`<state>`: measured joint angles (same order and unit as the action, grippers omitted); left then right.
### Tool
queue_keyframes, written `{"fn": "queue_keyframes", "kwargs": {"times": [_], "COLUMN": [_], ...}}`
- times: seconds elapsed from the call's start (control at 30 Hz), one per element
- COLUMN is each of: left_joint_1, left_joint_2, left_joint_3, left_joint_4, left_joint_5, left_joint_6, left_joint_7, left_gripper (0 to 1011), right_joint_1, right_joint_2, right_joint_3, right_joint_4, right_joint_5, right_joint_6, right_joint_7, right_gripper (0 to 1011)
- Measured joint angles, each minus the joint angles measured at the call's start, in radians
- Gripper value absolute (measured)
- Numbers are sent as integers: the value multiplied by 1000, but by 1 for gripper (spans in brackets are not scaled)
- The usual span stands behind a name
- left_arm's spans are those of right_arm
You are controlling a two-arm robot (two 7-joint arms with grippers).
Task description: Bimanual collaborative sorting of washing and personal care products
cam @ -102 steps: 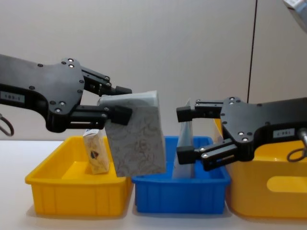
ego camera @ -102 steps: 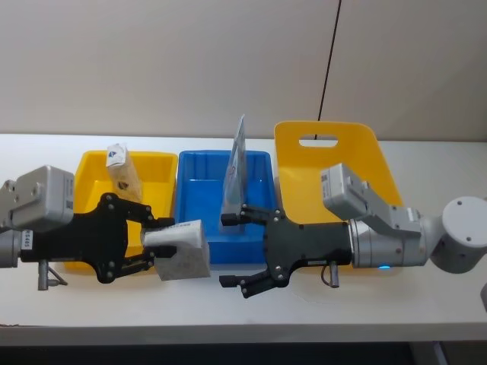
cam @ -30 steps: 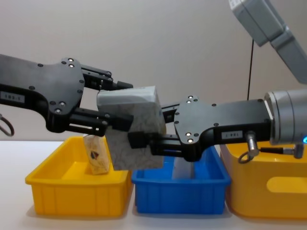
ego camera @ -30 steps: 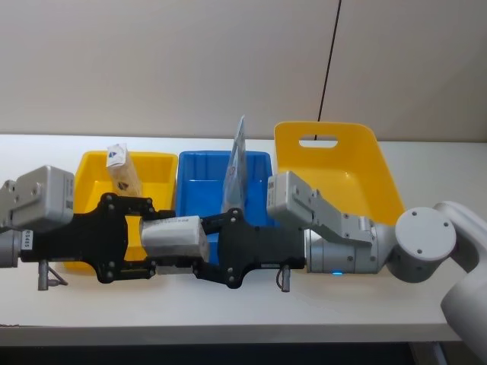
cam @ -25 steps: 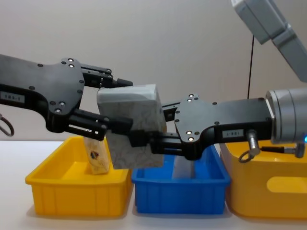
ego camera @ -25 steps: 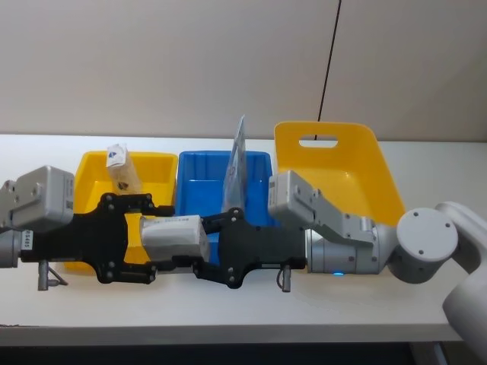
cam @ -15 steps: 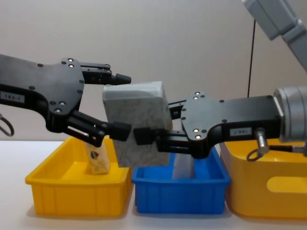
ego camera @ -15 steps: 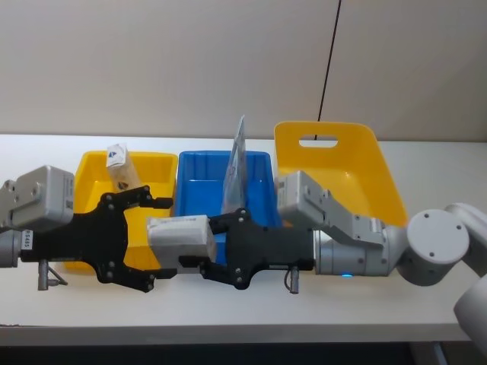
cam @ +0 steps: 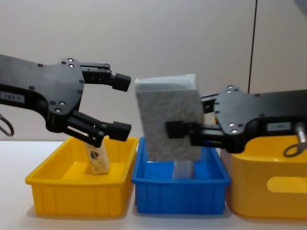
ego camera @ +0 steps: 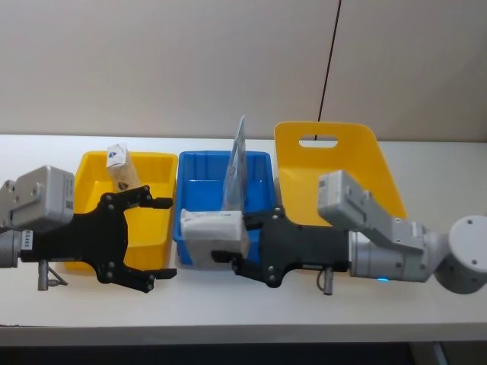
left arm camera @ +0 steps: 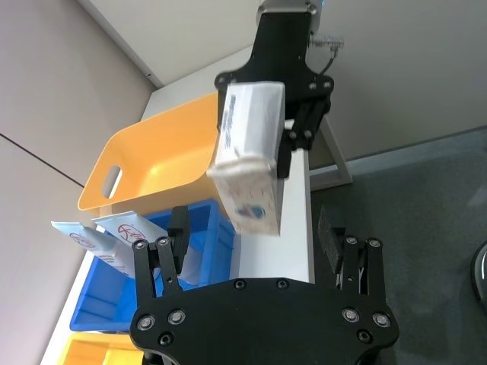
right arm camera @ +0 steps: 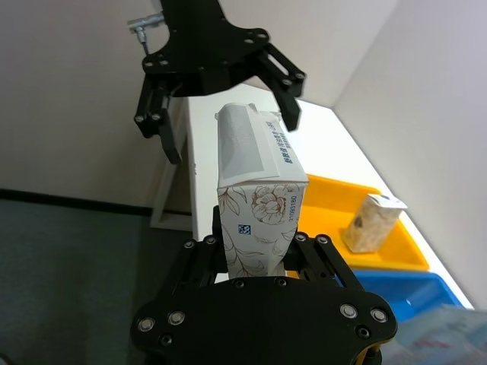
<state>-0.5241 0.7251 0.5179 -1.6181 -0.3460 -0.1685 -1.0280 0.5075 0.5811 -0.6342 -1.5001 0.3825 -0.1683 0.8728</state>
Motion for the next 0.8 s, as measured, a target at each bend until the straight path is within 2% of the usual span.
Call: {"fn": "queue_keyframes", "kwargs": {"times": [0.23,0.43,0.8], "left_joint_1": [0,0,0], "left_joint_2": [0,0,0], "left_joint_3": [0,0,0], "left_joint_4": [0,0,0], "left_joint_5": [0,0,0], "left_joint_6": [0,0,0], "left_joint_7": [0,0,0], "left_gripper": [1001,1001,1002], "right_joint_1": [-40,-84,-140], "right_joint_2": [44,81,104], "right_joint_3": [37,84,150], "right_joint_4": [-43,-80,-107], "right_joint_5": [13,21,18], "right_joint_6": [4,12,33], "right_joint_7": [-46,-110,-227], "right_gripper": [342,342,342]}}
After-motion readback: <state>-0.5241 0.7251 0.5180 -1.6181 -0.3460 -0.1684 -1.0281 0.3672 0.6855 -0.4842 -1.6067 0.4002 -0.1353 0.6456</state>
